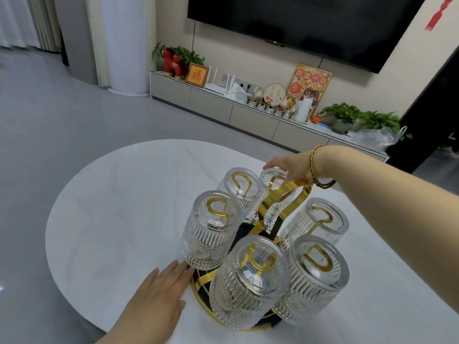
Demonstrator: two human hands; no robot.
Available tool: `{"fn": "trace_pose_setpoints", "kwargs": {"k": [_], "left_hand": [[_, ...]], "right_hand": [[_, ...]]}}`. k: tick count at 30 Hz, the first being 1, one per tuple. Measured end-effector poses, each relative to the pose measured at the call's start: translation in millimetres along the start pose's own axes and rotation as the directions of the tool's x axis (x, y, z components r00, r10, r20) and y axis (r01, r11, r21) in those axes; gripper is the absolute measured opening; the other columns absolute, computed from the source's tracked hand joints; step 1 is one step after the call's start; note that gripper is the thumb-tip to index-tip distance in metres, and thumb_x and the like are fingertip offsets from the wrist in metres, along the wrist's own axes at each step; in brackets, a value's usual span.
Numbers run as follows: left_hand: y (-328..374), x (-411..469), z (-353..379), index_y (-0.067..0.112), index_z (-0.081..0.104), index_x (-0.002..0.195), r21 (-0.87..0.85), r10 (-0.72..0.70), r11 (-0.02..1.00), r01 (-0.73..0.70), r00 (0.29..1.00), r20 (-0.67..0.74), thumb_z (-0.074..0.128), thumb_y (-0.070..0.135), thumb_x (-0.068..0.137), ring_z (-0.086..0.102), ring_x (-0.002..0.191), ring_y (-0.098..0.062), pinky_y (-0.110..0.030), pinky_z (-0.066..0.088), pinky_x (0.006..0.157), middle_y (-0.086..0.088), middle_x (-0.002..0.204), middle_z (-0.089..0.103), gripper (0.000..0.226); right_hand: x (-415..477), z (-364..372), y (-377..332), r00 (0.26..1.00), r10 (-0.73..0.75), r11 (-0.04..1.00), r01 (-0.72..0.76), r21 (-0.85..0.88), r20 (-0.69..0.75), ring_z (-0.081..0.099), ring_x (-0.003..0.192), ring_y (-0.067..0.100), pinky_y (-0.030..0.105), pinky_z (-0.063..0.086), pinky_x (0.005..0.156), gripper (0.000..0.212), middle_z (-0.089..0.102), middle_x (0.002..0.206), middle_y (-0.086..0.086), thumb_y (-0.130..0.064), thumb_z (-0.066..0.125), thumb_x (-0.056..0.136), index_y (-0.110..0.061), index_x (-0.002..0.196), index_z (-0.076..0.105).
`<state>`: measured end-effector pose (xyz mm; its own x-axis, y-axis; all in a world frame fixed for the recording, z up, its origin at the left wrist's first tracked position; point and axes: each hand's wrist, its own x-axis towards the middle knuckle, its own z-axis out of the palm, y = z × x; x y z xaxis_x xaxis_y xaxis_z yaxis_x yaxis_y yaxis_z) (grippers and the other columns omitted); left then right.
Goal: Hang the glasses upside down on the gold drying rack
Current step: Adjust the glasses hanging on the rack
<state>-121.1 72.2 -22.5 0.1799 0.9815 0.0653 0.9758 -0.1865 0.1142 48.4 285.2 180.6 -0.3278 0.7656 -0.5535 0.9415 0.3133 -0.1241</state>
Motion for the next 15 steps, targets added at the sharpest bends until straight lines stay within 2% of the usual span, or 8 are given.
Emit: {"fn": "trace_pose_setpoints", "kwargs": {"k": [2, 3, 4, 7, 9, 11, 13, 15], "left_hand": [[3.0, 3.0, -8.5, 0.018, 0.074, 0.090, 0.008, -0.029, 1.000, 0.029, 0.999, 0.015, 0.092, 0.039, 0.018, 0.072, 0.080, -0.010, -0.020, 0.051, 0.070, 0.004, 0.094, 0.075, 0.077], [3.4, 4.2, -12.6, 0.017, 0.072, 0.098, -0.035, -0.045, 0.998, 0.047, 0.998, 0.046, 0.093, 0.038, 0.026, 0.070, 0.089, -0.011, -0.021, 0.054, 0.068, 0.003, 0.103, 0.072, 0.078], [3.8, 4.1, -15.2, 0.015, 0.065, 0.112, -0.080, -0.074, 0.994, 0.080, 0.995, 0.070, 0.090, 0.036, 0.042, 0.065, 0.103, -0.013, -0.023, 0.054, 0.076, 0.002, 0.118, 0.065, 0.077], [4.8, 5.4, -13.2, 0.017, 0.022, 0.143, -0.139, -0.072, 0.988, 0.072, 0.997, 0.009, 0.058, 0.029, 0.088, 0.022, 0.140, -0.014, -0.028, 0.025, 0.111, -0.001, 0.154, 0.016, 0.067], [6.5, 4.8, -12.4, 0.023, -0.004, 0.145, -0.172, -0.090, 0.979, 0.108, 0.990, 0.113, 0.033, 0.026, 0.098, -0.005, 0.142, -0.010, -0.030, 0.002, 0.115, 0.005, 0.155, -0.011, 0.060], [5.5, 7.1, -8.0, 0.025, -0.009, 0.144, -0.176, -0.107, 0.975, 0.134, 0.983, 0.150, 0.029, 0.026, 0.099, -0.009, 0.141, -0.009, -0.031, -0.001, 0.115, 0.006, 0.154, -0.016, 0.059], [4.8, 7.9, -5.2, 0.025, -0.009, 0.144, -0.159, -0.120, 0.976, 0.146, 0.979, 0.166, 0.029, 0.027, 0.099, -0.009, 0.141, -0.009, -0.031, -0.002, 0.115, 0.006, 0.155, -0.016, 0.059], [4.4, 8.1, -5.2, 0.024, -0.007, 0.144, -0.154, -0.128, 0.975, 0.158, 0.974, 0.185, 0.029, 0.027, 0.099, -0.009, 0.142, -0.009, -0.031, -0.002, 0.115, 0.005, 0.155, -0.014, 0.058]], "right_hand": [[1.2, -0.3, -0.7, 1.000, -0.006, 1.000, 0.006, -0.028, -0.006, 0.053, 0.081, 0.019, 0.023, 0.047, 0.050, 0.081, 0.043, 0.115, 0.007, -0.031, 0.073, 0.064, -0.026, 0.131, 0.027], [1.5, -0.5, -0.7, 1.000, -0.007, 0.999, 0.007, -0.039, -0.013, 0.053, 0.076, 0.018, 0.023, 0.047, 0.050, 0.079, 0.043, 0.108, 0.005, -0.031, 0.073, 0.064, -0.025, 0.129, 0.029], [1.8, -1.0, -0.7, 1.000, -0.009, 0.999, 0.008, -0.053, -0.020, 0.055, 0.077, 0.019, 0.024, 0.048, 0.052, 0.077, 0.044, 0.106, 0.004, -0.031, 0.073, 0.065, -0.024, 0.128, 0.030], [1.4, -2.1, -1.3, 0.999, -0.008, 0.996, 0.003, -0.090, -0.046, 0.059, 0.087, 0.027, 0.027, 0.050, 0.059, 0.073, 0.048, 0.106, 0.007, -0.029, 0.072, 0.066, -0.021, 0.126, 0.031], [1.1, -2.5, -1.2, 0.998, -0.010, 0.993, 0.002, -0.116, -0.069, 0.060, 0.092, 0.029, 0.031, 0.051, 0.066, 0.072, 0.048, 0.112, 0.009, -0.029, 0.071, 0.068, -0.020, 0.127, 0.031], [1.3, -2.8, 0.1, 0.997, -0.009, 0.991, -0.002, -0.134, -0.082, 0.059, 0.099, 0.030, 0.033, 0.051, 0.075, 0.073, 0.048, 0.116, 0.011, -0.030, 0.071, 0.069, -0.021, 0.128, 0.029], [0.4, -2.3, 0.2, 0.997, -0.003, 0.992, -0.007, -0.123, -0.082, 0.058, 0.100, 0.031, 0.032, 0.050, 0.074, 0.074, 0.047, 0.116, 0.011, -0.030, 0.071, 0.068, -0.022, 0.129, 0.029], [-0.3, -2.5, 0.6, 0.996, -0.007, 0.995, -0.001, -0.095, -0.084, 0.055, 0.105, 0.032, 0.035, 0.051, 0.080, 0.074, 0.045, 0.126, 0.014, -0.028, 0.071, 0.068, -0.022, 0.129, 0.029]]}}
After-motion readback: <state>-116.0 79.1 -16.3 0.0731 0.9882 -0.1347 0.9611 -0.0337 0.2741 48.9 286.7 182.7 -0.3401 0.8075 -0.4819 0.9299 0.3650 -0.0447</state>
